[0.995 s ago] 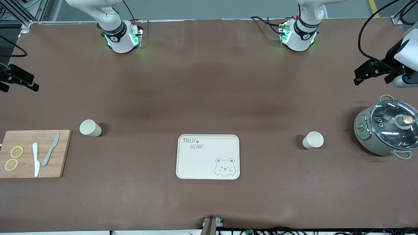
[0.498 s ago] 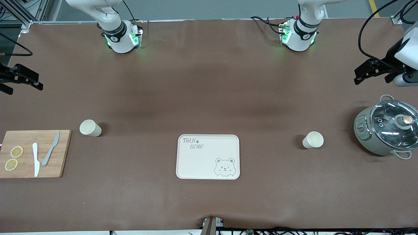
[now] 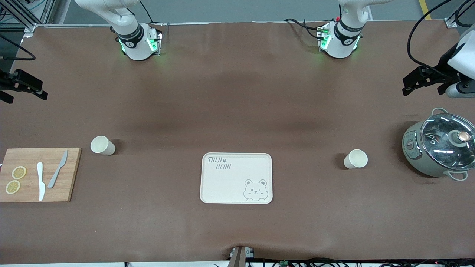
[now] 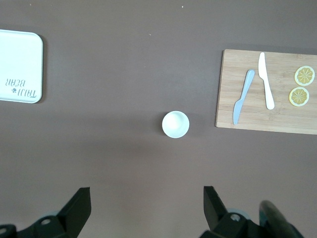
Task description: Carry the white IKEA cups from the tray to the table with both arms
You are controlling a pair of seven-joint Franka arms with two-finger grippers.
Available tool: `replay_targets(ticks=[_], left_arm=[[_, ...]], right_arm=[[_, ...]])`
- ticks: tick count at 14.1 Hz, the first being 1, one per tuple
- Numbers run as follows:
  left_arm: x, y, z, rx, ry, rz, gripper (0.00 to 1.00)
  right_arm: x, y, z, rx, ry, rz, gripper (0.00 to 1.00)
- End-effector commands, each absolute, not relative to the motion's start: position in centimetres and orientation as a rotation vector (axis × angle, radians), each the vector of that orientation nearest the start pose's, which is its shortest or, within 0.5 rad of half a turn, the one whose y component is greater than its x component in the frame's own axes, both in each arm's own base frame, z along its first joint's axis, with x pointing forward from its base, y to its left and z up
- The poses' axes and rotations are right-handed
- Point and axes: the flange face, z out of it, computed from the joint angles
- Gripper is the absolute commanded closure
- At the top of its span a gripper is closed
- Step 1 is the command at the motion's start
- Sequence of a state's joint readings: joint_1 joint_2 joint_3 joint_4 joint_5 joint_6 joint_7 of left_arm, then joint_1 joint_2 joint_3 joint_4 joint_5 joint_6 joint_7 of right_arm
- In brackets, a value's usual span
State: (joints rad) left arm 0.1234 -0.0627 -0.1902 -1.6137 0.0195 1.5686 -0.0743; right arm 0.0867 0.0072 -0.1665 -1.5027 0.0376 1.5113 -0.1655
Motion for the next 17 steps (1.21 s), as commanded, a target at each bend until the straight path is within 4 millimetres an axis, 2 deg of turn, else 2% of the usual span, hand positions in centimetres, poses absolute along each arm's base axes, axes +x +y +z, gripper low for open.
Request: replay_targets(ticks=[1, 4, 6, 8, 10, 17], left_arm=[[52.5, -3.6, 64.4, -3.102, 0.029, -0.034, 0.0], [52.3, -3.8, 64.3, -3.117, 0.12, -0.008, 0.0], [52.0, -3.9, 64.3, -3.135, 0.122, 0.017, 0.0], [51.8, -3.7, 65.4, -3.137, 0.116, 0.019, 0.0], [51.7, -3.7, 65.5, -3.137, 0.116, 0.022, 0.0], [52.0, -3.6, 65.7, -3.138, 0.114, 0.012, 0.0]], right_arm=[[54.3, -3.5, 65.4, -3.122, -0.129, -0.01, 0.0], [54.3, -4.1, 65.3, -3.122, -0.112, -0.008, 0.0], [54.3, -3.8, 65.5, -3.122, -0.124, -0.013, 0.0], [54.3, -3.5, 65.4, -3.124, -0.126, -0.01, 0.0], [54.3, -3.4, 65.4, -3.123, -0.131, -0.01, 0.0], [54.5, -4.0, 65.1, -3.123, -0.11, -0.003, 0.0]])
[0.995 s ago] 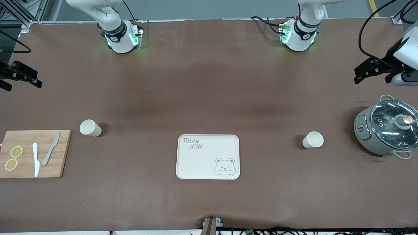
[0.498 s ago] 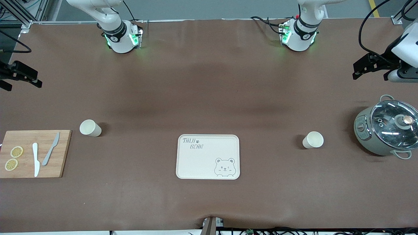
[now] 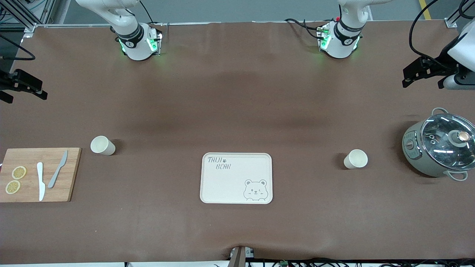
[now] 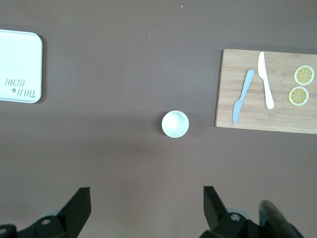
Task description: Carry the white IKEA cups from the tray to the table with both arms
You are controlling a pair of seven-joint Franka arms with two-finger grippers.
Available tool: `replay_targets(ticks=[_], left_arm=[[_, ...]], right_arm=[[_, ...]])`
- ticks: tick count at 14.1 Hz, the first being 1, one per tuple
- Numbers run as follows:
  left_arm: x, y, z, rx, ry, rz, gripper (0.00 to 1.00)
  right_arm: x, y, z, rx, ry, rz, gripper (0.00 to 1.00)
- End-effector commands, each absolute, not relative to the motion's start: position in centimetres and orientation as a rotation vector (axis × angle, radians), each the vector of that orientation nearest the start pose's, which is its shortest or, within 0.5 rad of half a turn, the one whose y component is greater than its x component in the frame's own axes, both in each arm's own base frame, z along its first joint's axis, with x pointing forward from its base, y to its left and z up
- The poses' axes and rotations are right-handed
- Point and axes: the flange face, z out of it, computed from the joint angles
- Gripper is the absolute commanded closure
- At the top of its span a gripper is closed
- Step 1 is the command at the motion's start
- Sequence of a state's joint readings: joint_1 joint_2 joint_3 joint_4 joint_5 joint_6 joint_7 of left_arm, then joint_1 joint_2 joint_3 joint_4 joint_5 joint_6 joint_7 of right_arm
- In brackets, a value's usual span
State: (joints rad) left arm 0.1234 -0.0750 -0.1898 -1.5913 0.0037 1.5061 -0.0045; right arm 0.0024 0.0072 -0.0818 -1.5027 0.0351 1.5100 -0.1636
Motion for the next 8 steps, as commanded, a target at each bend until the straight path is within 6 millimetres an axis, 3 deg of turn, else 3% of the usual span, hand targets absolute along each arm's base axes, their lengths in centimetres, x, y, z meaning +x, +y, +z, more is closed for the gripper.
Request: replay_targets(ticks=[1, 6, 8], left_arm=[[52.0, -3.5, 65.8, -3.14, 0.109, 0.01, 0.0], [52.4, -3.4, 66.1, -3.141, 0.095, -0.012, 0.0], [52.4, -3.4, 66.1, -3.138, 0.078, -0.013, 0.0]], right_arm=[[54.5, -4.2, 65.1, -3.123, -0.107, -0.003, 0.0], [54.6, -5.5, 65.0, -3.141, -0.075, -0.01, 0.0], [54.6, -5.0, 65.3, -3.144, -0.089, -0.011, 0.0]])
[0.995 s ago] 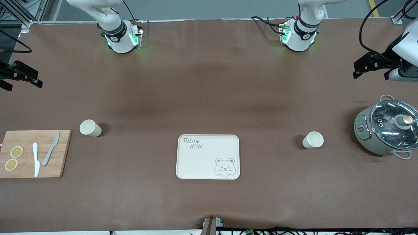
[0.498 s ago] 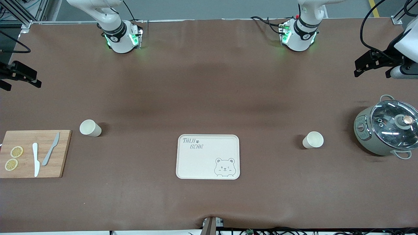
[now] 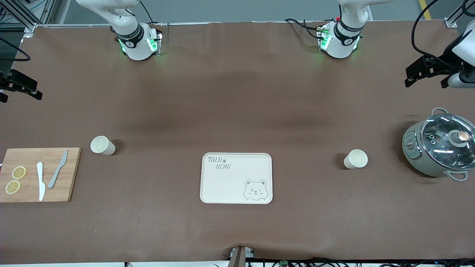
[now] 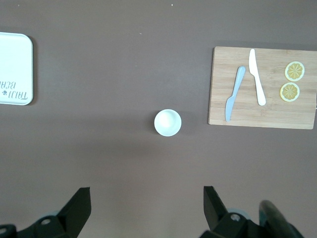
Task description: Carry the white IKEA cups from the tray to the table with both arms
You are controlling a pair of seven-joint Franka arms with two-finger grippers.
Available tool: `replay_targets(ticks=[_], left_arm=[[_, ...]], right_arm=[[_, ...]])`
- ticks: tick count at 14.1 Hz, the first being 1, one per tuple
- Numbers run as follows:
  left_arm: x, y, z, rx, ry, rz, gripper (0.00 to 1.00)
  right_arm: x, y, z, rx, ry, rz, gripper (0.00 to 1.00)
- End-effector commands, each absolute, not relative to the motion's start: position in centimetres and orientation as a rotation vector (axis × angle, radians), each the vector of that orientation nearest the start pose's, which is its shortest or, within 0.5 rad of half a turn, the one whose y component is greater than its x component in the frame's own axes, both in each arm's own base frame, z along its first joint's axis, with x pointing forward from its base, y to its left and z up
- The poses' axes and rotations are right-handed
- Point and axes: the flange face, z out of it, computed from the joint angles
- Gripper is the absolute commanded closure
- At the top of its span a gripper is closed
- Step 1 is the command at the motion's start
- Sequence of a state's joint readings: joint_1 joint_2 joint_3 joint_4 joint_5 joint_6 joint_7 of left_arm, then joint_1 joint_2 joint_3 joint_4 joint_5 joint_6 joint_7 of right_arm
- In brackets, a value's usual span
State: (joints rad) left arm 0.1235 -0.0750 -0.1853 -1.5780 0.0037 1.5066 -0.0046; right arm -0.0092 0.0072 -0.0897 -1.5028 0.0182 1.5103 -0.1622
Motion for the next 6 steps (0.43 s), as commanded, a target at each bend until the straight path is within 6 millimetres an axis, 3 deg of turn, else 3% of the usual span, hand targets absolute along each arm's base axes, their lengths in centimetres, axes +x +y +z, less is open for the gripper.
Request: replay_targets(ticks=[1, 6], left_arm=[[52.44, -3.33, 65.99, -3.137, 0.077, -0.01, 0.0], [52.45, -3.18, 65.99, -3.131, 0.067, -0.011, 0.0]], right_arm=[[54.52, -5.05, 65.53, -3.143, -0.087, -0.016, 0.0], [54.59, -5.69, 65.25, -3.14, -0.065, -0.012, 0.0]])
